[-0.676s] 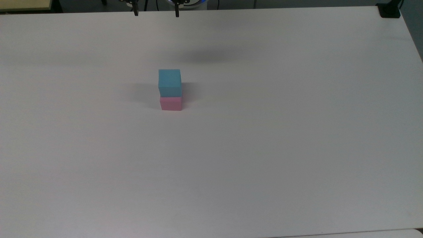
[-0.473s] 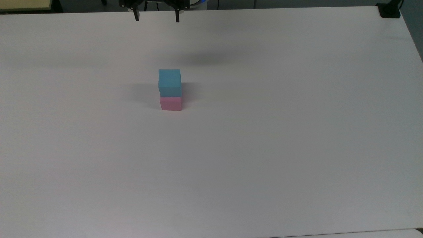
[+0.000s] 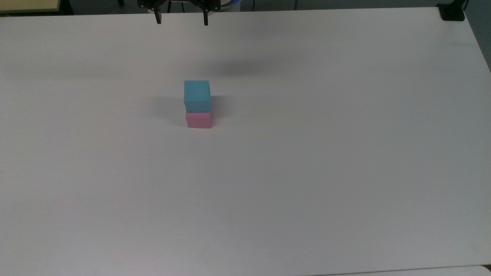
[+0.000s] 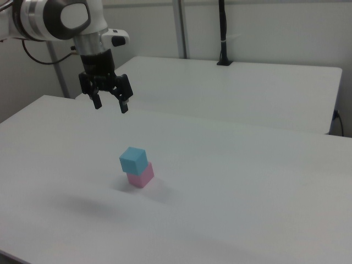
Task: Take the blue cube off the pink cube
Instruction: 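Lower the open gripper down over the blue cube atop the pink cube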
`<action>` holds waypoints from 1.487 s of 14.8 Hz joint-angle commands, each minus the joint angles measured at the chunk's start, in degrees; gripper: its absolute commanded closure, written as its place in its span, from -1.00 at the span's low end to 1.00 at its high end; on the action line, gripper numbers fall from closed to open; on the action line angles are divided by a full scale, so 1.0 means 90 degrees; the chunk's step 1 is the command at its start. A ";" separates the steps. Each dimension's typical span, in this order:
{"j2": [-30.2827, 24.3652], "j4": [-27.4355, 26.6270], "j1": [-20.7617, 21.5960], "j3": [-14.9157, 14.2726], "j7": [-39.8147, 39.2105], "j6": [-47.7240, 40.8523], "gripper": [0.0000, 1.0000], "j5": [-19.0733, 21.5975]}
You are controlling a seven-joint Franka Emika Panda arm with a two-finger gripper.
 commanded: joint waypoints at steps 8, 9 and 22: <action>0.0554 0.0145 -0.0345 0.0016 -0.0024 0.0460 -1.00 0.0055; 0.0759 0.0135 -0.0345 0.0006 -0.0024 0.0693 -1.00 0.0016; 0.1952 -0.0352 0.0202 0.0045 -0.0298 0.1321 -0.99 -0.0101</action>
